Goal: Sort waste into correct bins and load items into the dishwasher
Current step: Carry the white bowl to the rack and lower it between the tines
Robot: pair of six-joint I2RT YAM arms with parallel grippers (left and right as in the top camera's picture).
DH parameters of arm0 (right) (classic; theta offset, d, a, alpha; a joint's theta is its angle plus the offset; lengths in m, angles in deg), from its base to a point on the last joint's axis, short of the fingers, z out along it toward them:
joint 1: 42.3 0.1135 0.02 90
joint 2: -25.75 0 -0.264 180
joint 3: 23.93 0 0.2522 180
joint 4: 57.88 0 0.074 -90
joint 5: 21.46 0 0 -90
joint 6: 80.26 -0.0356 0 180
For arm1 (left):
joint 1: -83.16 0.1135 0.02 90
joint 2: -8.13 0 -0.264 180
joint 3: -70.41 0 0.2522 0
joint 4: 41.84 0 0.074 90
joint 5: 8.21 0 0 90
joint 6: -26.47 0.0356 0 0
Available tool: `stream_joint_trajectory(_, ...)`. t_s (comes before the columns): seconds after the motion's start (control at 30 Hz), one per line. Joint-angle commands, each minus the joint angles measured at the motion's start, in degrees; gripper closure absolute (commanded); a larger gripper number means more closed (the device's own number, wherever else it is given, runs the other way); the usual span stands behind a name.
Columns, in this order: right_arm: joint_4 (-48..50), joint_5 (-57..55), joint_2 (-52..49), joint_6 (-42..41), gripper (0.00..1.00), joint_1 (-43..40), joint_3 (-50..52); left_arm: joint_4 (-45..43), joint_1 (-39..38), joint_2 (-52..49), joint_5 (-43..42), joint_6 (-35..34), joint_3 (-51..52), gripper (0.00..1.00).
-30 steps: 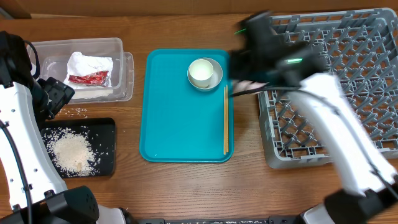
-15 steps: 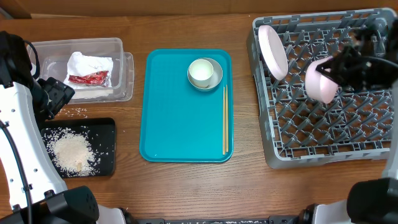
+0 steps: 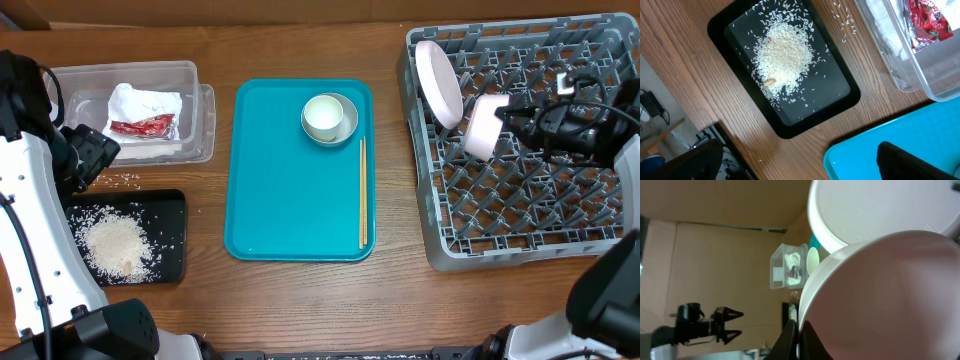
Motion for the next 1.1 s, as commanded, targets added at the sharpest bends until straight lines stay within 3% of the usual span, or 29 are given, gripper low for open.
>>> stream_joint_trajectory(0.0,0.3,3.1,-3.3,-3.2,0.96,-0.1,0.8,-0.1,0.1,0.0,0.2,1.1,0.0,0.0)
stream_joint_trajectory(0.57,-1.5,-0.7,-4.1,-7.1,0.96,-4.8,0.7,-0.1,0.1,0.0,0.2,1.1,0.0,0.0)
stream_joint_trajectory(1.07,-5.1,-12.6,-4.0,-7.0,0.91,-5.2,-2.0,-0.1,0.1,0.0,0.2,1.1,0.0,0.0)
